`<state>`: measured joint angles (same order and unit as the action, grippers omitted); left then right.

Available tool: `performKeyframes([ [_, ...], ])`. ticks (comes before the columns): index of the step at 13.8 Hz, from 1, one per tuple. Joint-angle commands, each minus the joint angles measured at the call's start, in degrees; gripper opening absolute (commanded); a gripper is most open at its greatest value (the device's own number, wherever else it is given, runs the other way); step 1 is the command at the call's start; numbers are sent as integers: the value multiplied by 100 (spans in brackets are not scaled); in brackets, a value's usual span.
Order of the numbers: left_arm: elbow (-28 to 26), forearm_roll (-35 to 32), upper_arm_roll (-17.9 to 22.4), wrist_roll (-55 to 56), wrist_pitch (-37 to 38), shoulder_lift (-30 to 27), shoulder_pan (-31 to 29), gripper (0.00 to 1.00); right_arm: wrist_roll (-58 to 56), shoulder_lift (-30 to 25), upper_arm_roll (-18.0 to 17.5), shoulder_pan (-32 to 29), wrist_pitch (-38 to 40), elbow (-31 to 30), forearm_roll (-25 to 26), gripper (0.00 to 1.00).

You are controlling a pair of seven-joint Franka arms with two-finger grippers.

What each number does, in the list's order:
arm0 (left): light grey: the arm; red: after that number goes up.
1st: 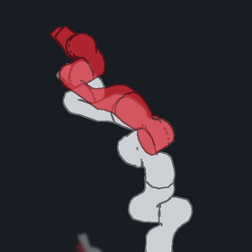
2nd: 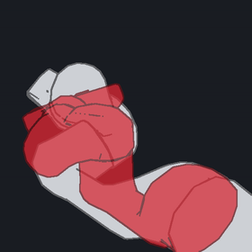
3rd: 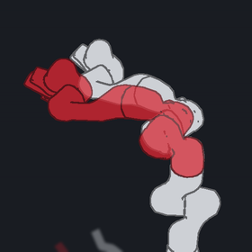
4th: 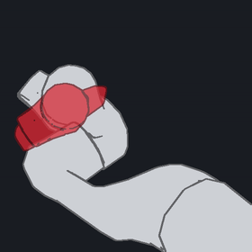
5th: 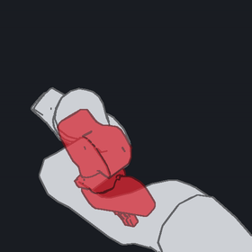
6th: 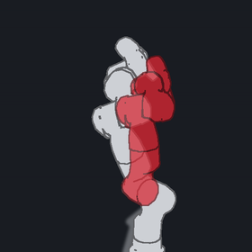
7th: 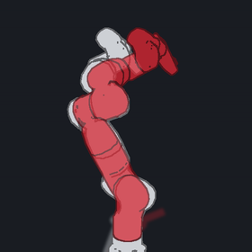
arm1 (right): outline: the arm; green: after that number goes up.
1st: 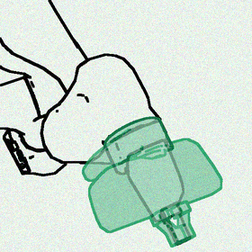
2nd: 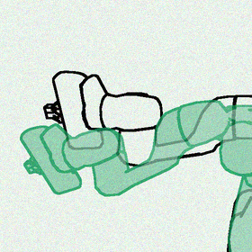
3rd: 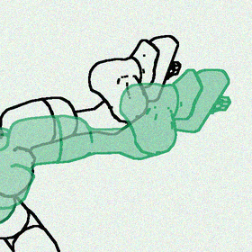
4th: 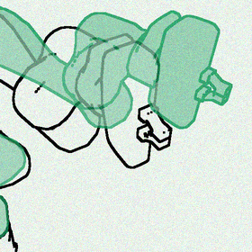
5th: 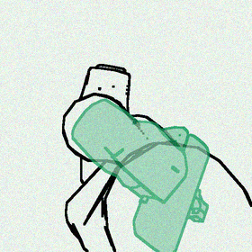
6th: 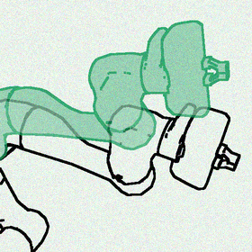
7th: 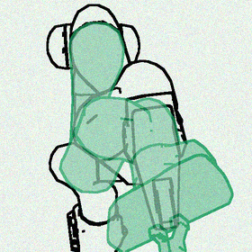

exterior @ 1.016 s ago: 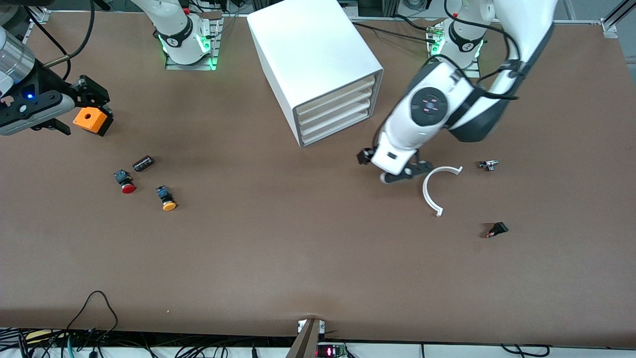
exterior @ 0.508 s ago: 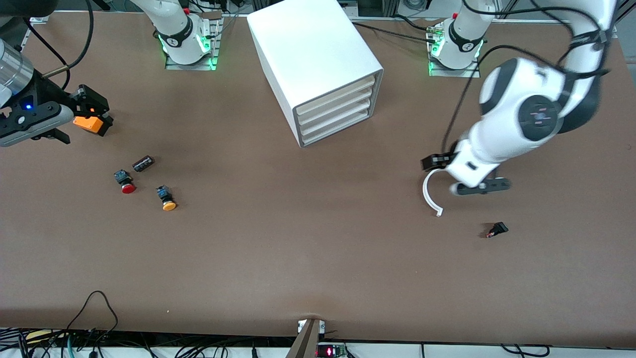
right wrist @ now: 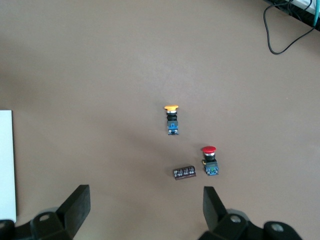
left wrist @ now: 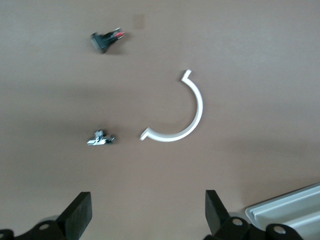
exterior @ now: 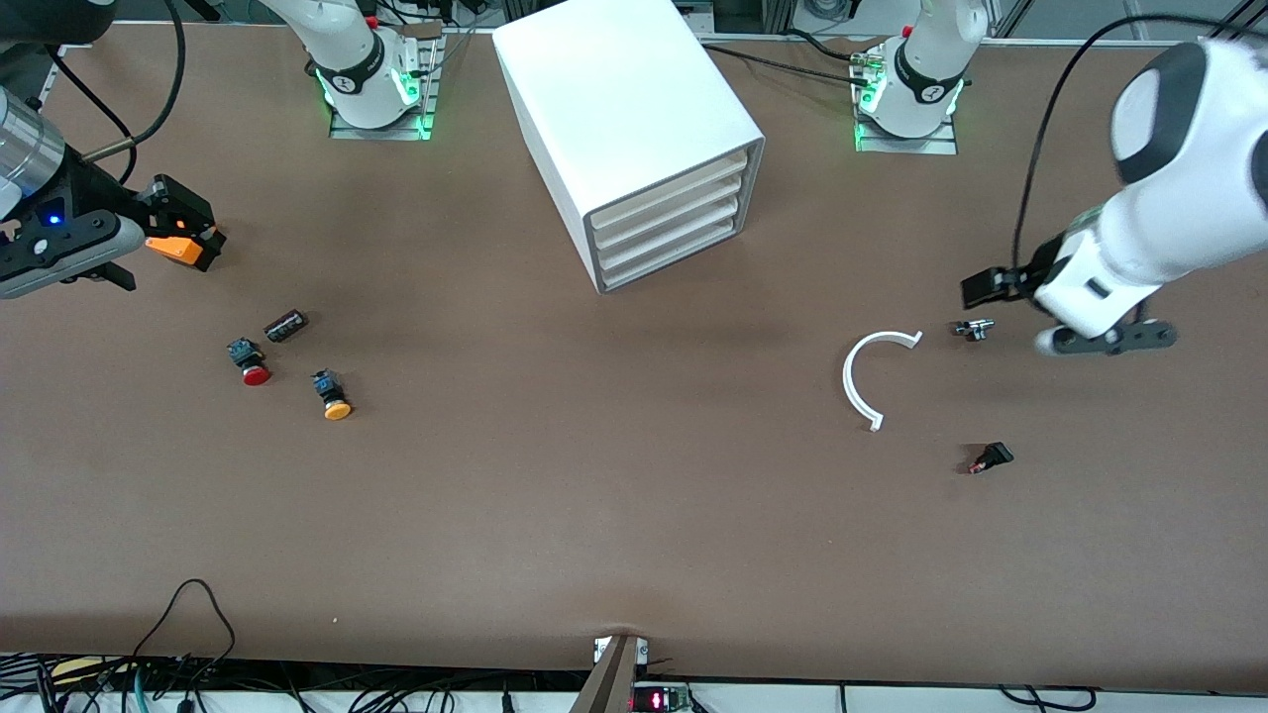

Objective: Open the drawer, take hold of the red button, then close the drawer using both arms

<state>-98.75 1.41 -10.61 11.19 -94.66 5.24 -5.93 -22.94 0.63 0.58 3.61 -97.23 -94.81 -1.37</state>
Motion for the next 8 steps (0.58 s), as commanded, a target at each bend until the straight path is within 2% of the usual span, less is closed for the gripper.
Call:
performKeyframes([
  [1, -180, 105, 304, -484, 289, -479, -22, 100, 36, 95, 30, 35, 196, 174, 102, 100],
  [8, -101, -316, 550, -600, 342, -804, -49, 100, 88, 139, 30, 44, 319, 183, 49, 100],
])
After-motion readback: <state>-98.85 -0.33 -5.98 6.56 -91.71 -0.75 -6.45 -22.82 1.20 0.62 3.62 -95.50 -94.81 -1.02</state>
